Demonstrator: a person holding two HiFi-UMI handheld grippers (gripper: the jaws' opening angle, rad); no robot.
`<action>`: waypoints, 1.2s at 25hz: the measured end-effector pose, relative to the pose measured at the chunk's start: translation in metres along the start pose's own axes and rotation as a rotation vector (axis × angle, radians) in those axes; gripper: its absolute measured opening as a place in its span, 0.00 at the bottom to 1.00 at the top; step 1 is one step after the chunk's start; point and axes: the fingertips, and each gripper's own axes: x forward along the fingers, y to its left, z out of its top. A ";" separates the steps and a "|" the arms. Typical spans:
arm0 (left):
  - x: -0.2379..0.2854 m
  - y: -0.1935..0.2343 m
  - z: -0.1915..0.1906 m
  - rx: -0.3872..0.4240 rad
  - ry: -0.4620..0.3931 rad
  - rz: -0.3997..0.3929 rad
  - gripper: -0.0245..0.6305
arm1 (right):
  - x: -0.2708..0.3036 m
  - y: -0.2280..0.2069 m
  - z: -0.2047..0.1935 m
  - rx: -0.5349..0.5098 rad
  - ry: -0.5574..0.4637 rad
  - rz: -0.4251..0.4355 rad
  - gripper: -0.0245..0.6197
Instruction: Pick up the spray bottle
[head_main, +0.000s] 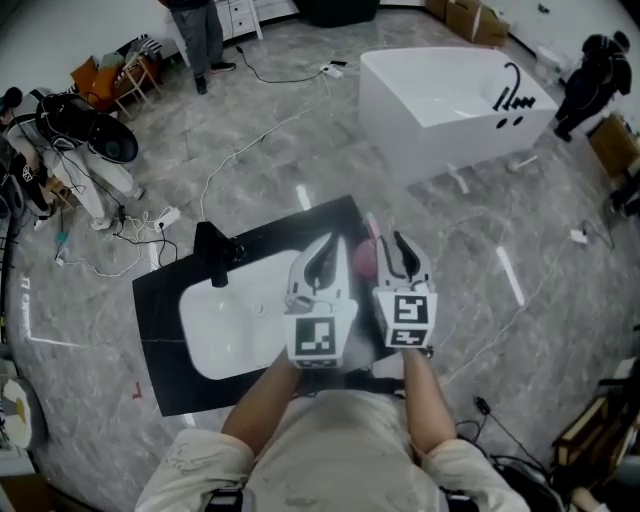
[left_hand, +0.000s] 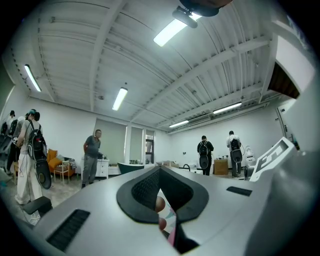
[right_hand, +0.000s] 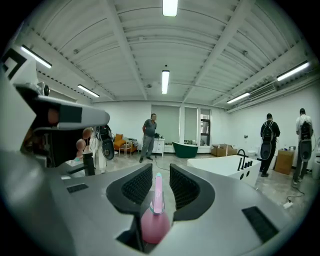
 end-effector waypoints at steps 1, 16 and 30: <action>0.001 0.000 0.000 -0.001 0.001 0.005 0.04 | 0.005 0.001 -0.005 -0.006 0.017 0.011 0.19; -0.005 0.012 -0.005 0.032 0.020 0.073 0.04 | 0.052 0.012 -0.069 -0.027 0.162 0.075 0.27; -0.008 0.021 -0.015 0.039 0.049 0.092 0.04 | 0.059 0.010 -0.080 0.006 0.177 0.044 0.19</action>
